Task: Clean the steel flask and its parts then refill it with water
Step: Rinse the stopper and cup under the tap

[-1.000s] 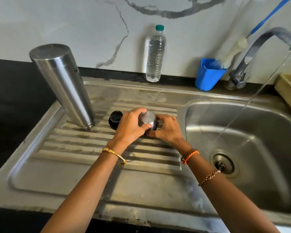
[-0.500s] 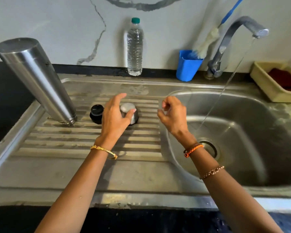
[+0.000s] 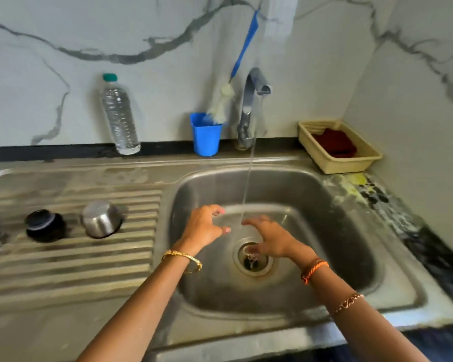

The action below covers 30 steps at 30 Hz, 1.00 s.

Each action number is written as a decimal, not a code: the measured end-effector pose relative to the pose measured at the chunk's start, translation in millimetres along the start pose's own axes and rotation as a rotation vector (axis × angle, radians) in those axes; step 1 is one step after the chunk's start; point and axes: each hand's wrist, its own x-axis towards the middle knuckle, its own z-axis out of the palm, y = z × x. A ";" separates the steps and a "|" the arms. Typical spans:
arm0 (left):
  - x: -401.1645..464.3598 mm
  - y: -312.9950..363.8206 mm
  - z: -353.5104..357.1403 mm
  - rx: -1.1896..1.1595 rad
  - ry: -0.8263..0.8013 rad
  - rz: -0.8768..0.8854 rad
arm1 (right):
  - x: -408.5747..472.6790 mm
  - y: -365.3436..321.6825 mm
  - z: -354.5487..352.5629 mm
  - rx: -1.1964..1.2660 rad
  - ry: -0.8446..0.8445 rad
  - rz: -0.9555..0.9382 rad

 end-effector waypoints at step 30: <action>111.0 51.9 41.3 -0.221 0.264 -0.142 | 183.6 22.7 -129.9 0.175 0.481 0.161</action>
